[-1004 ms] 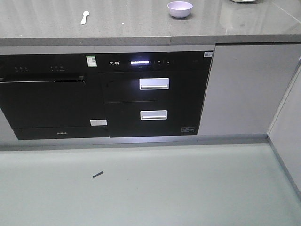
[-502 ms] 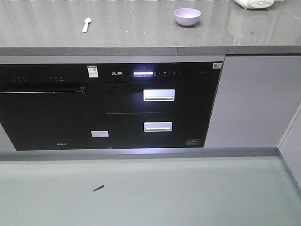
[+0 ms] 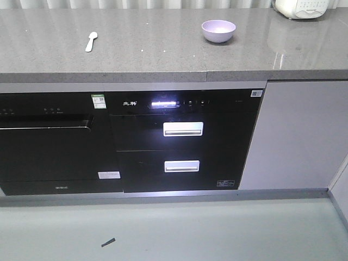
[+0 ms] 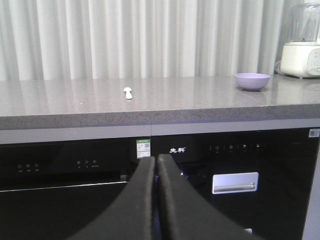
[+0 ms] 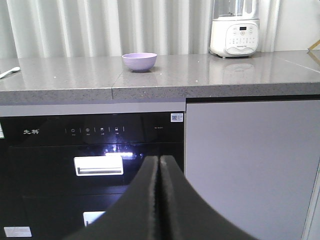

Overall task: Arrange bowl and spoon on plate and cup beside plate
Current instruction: 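Drive the base toward the counter holding the white spoon and lilac bowl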

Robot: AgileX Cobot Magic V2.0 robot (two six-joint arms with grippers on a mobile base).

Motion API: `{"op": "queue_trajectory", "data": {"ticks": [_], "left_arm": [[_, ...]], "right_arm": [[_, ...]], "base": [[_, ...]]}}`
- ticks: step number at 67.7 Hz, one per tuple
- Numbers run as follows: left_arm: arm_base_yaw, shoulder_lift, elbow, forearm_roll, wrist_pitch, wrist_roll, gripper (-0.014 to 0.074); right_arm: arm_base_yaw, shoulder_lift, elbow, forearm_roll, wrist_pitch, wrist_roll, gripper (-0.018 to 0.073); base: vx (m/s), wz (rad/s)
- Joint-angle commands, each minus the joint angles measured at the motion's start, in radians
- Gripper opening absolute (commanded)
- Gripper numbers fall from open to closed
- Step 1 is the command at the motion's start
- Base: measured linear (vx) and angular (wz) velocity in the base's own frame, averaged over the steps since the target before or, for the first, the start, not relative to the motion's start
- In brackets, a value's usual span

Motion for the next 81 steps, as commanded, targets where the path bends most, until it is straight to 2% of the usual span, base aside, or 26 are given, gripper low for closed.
{"op": "queue_trajectory", "data": {"ticks": [1,81], "left_arm": [[-0.006,-0.014,-0.018,-0.001,-0.08,-0.013,-0.0006],[-0.006,-0.014,-0.018,-0.001,-0.08,-0.013,-0.0006]], "right_arm": [[-0.003,-0.006,0.008,-0.004,-0.072,-0.007,-0.0011],[-0.003,-0.006,0.008,-0.004,-0.072,-0.007,-0.0011]], "base": [[0.19,-0.05],[0.18,-0.04]]}}
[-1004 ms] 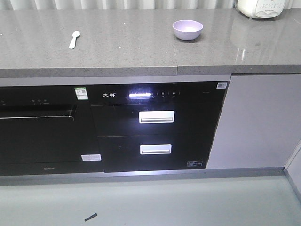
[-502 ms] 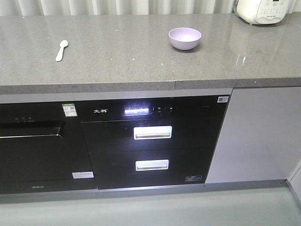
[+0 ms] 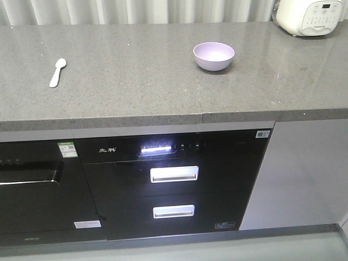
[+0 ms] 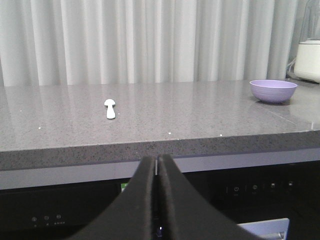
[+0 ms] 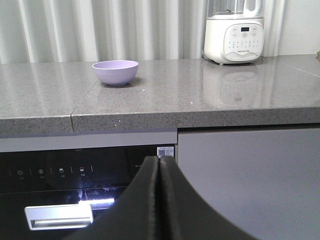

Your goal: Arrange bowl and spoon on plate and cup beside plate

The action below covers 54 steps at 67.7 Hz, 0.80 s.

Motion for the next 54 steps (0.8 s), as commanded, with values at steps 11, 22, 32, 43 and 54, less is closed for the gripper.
{"op": "queue_trajectory", "data": {"ticks": [11,22,32,43,54], "left_arm": [[-0.006,-0.014,-0.018,-0.001,-0.08,-0.013,-0.0006],[-0.006,-0.014,-0.018,-0.001,-0.08,-0.013,-0.0006],[-0.006,-0.014,-0.018,-0.001,-0.08,-0.013,-0.0006],[-0.006,-0.014,-0.018,-0.001,-0.08,-0.013,-0.0006],[-0.006,-0.014,-0.018,-0.001,-0.08,-0.013,-0.0006]], "right_arm": [[-0.003,-0.006,0.008,-0.004,-0.072,-0.007,-0.0011],[-0.003,-0.006,0.008,-0.004,-0.072,-0.007,-0.0011],[-0.003,-0.006,0.008,-0.004,-0.072,-0.007,-0.0011],[-0.003,-0.006,0.008,-0.004,-0.072,-0.007,-0.0011],[-0.003,-0.006,0.008,-0.004,-0.072,-0.007,-0.0011]], "base": [[0.19,0.02],[0.2,0.03],[0.21,0.03],[0.21,0.01],[0.21,0.0]]}}
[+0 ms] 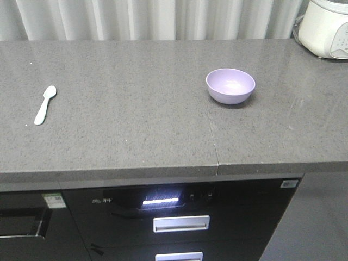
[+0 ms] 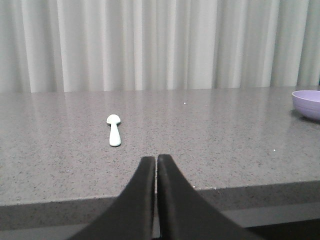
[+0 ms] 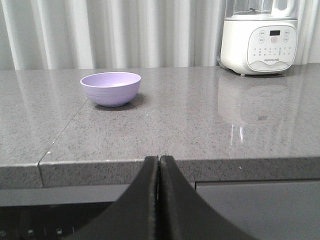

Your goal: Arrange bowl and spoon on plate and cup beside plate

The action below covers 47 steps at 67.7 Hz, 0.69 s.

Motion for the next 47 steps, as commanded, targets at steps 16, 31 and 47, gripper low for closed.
{"op": "queue_trajectory", "data": {"ticks": [16,31,47], "left_arm": [[-0.006,-0.014,-0.018,-0.001,-0.08,-0.012,-0.0006],[-0.006,-0.014,-0.018,-0.001,-0.08,-0.012,-0.0006],[-0.006,-0.014,-0.018,-0.001,-0.08,-0.012,-0.0006]], "right_arm": [[-0.003,-0.006,0.008,-0.004,-0.072,-0.007,-0.0011],[-0.003,-0.006,0.008,-0.004,-0.072,-0.007,-0.0011],[-0.003,-0.006,0.008,-0.004,-0.072,-0.007,-0.0011]], "base": [[0.2,-0.02],[0.18,-0.01],[0.15,0.01]]}}
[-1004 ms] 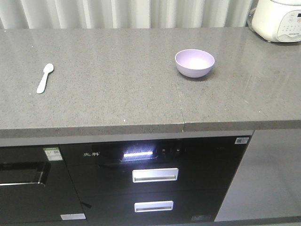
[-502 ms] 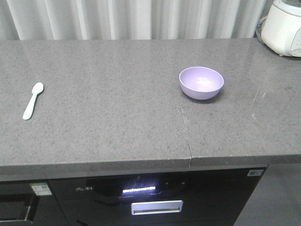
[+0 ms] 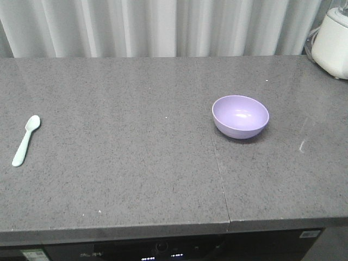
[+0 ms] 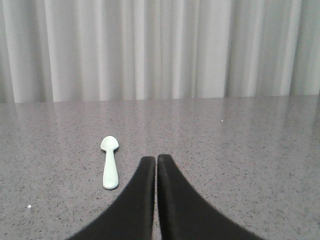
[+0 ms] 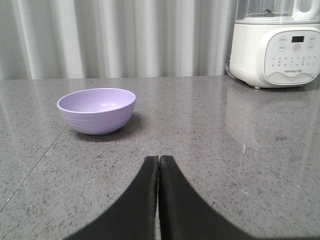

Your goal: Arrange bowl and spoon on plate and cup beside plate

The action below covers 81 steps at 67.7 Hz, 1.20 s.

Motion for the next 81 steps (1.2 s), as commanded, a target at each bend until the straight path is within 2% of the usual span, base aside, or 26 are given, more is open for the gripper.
{"op": "queue_trajectory", "data": {"ticks": [1,81], "left_arm": [[-0.006,-0.014,-0.018,-0.001,-0.08,-0.012,-0.0006],[-0.006,-0.014,-0.018,-0.001,-0.08,-0.012,-0.0006]], "right_arm": [[-0.003,-0.006,0.008,-0.004,-0.072,-0.007,-0.0011],[-0.003,-0.006,0.008,-0.004,-0.072,-0.007,-0.0011]], "base": [[0.13,0.02],[0.03,0.0]]}}
